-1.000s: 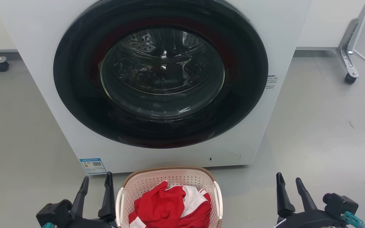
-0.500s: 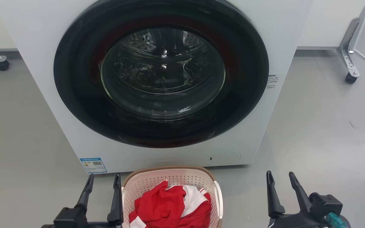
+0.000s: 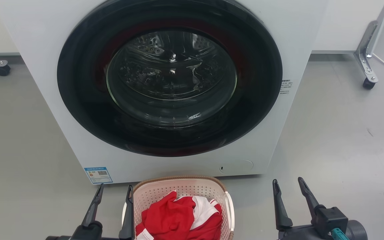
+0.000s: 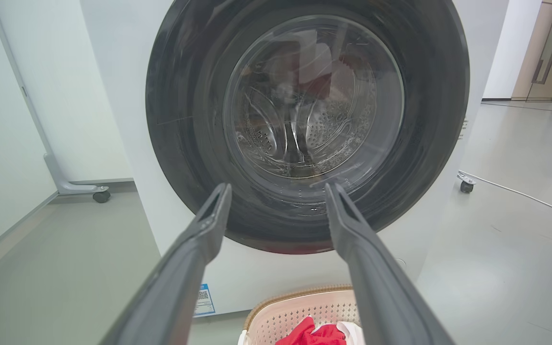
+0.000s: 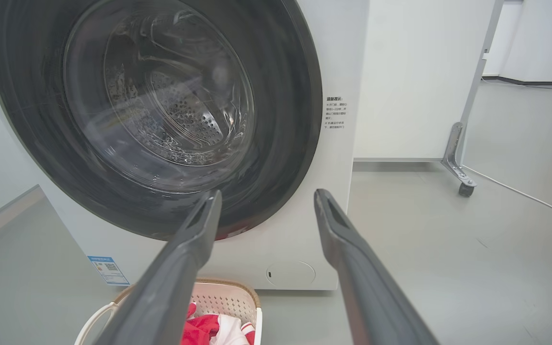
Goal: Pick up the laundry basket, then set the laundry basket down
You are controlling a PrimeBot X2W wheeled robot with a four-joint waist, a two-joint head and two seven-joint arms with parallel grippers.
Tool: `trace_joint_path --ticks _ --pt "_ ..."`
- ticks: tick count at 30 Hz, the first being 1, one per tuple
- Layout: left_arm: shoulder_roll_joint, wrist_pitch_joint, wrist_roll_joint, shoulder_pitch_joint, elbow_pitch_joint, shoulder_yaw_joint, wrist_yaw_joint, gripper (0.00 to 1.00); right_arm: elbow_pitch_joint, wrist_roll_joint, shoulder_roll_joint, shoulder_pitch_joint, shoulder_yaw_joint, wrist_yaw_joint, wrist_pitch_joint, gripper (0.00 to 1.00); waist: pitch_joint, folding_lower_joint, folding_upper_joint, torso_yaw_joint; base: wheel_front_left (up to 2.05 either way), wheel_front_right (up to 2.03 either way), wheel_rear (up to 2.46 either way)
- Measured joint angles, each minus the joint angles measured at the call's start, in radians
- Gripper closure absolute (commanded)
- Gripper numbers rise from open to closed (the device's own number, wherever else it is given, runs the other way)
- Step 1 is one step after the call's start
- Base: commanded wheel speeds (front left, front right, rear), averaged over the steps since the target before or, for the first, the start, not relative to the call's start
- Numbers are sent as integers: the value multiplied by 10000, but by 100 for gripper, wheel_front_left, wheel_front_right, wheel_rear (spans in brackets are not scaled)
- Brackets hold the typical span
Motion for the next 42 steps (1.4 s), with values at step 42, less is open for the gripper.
trace_joint_path --ticks 42 --pt "-73 0 86 183 -157 226 -105 0 -376 19 0 138 -119 4 -2 0 309 0 0 -24 0 0 0"
